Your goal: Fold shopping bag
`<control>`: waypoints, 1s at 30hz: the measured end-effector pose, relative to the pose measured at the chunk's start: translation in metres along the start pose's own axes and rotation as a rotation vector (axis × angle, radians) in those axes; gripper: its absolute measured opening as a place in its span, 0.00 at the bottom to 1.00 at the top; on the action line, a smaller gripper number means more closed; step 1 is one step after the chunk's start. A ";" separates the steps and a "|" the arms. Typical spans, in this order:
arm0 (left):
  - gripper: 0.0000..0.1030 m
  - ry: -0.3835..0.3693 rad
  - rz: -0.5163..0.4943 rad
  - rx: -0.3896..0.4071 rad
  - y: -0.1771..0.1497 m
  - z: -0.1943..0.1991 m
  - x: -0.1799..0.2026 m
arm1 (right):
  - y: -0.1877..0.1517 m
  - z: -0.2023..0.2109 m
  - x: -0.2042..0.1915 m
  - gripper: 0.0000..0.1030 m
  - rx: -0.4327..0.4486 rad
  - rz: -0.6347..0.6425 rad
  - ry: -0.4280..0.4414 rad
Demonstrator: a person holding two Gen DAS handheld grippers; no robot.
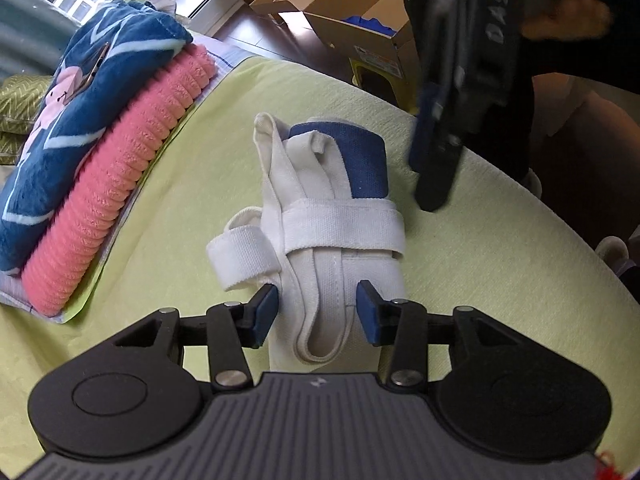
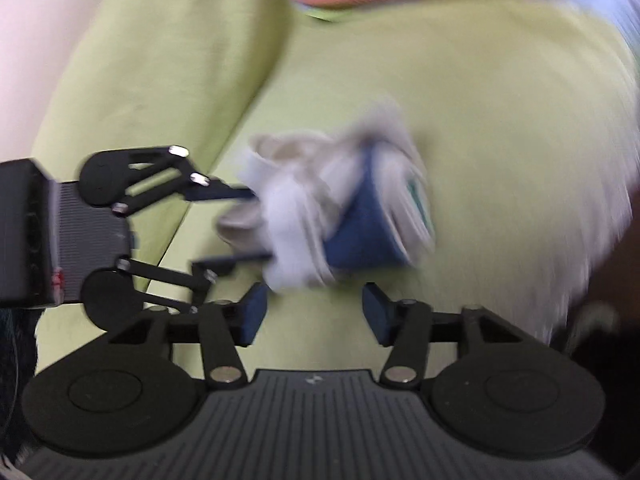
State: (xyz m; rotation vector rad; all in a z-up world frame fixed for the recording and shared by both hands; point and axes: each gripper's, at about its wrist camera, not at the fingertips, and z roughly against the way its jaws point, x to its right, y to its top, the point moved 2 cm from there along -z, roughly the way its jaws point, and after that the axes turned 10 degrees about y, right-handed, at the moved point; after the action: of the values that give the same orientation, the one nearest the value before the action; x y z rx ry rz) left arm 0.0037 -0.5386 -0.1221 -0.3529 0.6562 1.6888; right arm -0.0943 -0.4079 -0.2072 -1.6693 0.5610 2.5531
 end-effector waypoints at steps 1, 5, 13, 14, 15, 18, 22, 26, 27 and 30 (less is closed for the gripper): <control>0.47 -0.002 0.007 -0.001 0.000 0.000 -0.001 | -0.004 -0.001 0.008 0.53 0.019 -0.062 0.011; 0.47 -0.012 0.070 -0.007 -0.001 -0.001 -0.006 | 0.003 -0.004 0.022 0.53 0.167 -0.188 0.054; 0.47 0.013 0.338 -0.078 0.007 -0.012 -0.025 | 0.057 -0.023 0.000 0.40 0.057 0.005 -0.104; 0.47 0.022 0.379 -0.092 0.009 -0.014 -0.028 | 0.066 -0.026 -0.001 0.40 0.043 0.041 -0.108; 0.48 0.033 0.410 -0.102 0.009 -0.016 -0.029 | 0.076 -0.027 -0.001 0.40 0.045 0.081 -0.107; 0.49 0.068 0.481 -0.123 0.009 -0.020 -0.029 | 0.103 -0.035 0.002 0.38 0.035 0.136 -0.097; 0.50 0.098 0.502 -0.115 0.008 -0.017 -0.026 | 0.101 -0.024 0.014 0.43 0.035 0.034 -0.034; 0.51 0.105 0.515 -0.102 0.005 -0.017 -0.025 | 0.077 -0.015 0.028 0.69 0.089 -0.139 0.099; 0.51 0.105 0.515 -0.098 0.004 -0.016 -0.025 | 0.073 -0.017 0.027 0.69 0.095 -0.149 0.105; 0.52 0.113 0.506 -0.093 0.003 -0.016 -0.023 | 0.069 -0.027 0.018 0.75 0.097 -0.151 0.090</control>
State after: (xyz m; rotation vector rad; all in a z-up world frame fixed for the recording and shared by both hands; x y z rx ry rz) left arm 0.0039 -0.5667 -0.1209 -0.3701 0.7981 2.1983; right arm -0.0939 -0.4839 -0.2142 -1.7299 0.5326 2.3186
